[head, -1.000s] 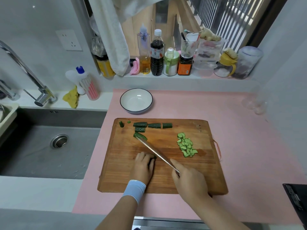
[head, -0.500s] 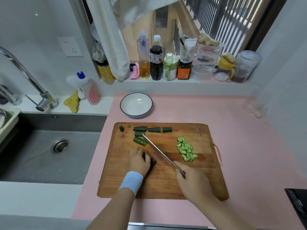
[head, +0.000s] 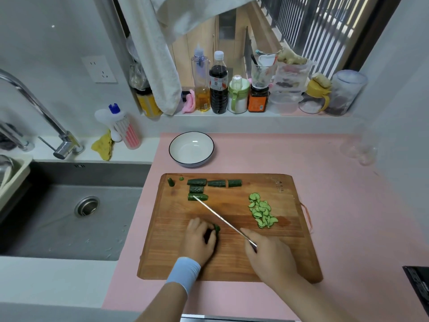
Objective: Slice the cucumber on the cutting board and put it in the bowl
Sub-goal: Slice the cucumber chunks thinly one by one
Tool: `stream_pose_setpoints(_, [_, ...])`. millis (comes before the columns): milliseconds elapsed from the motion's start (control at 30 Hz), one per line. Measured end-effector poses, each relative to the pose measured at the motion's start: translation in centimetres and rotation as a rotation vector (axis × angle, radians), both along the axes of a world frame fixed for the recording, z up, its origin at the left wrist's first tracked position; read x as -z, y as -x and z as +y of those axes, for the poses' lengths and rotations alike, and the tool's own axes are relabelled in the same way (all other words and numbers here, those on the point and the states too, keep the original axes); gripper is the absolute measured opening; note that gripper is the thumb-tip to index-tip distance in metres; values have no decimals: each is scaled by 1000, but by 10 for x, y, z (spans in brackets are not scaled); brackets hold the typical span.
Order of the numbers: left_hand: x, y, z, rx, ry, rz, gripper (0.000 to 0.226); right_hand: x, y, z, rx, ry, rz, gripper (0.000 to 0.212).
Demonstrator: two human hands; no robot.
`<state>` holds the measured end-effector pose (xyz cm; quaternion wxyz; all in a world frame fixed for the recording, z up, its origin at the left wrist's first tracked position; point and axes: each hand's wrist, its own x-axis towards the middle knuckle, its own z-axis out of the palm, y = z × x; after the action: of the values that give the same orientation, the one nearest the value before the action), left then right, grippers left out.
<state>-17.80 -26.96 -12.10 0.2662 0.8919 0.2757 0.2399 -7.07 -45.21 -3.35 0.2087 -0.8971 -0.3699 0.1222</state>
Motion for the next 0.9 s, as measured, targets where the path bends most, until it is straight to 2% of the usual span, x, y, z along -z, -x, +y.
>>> stream_pose_setpoints(200, [11, 0, -12, -9, -26, -73, 25, 8, 11, -1, -139, 0, -203, 38])
stream_pose_setpoints(300, [13, 1, -11, 7, -30, -93, 24, 5, 15, 1, -151, 83, -240, 40])
stream_pose_setpoints(433, [12, 0, -11, 20, -12, -96, 27, 3, 23, 0, -128, 78, -211, 34])
stream_pose_setpoints(533, [10, 0, -12, 12, -12, -89, 26, -2, 23, 3, -133, 75, -127, 39])
stream_pose_setpoints(600, [9, 0, -12, 2, -9, -87, 20, -7, 21, 6, -135, 125, -79, 42])
stream_pose_setpoints(700, [9, -1, -11, -13, 12, -67, 26, -13, 22, 8, -132, 183, -40, 42])
stream_pose_setpoints(900, [9, -2, -11, -5, 16, -56, 23, -15, 19, 5, -132, 226, 13, 41])
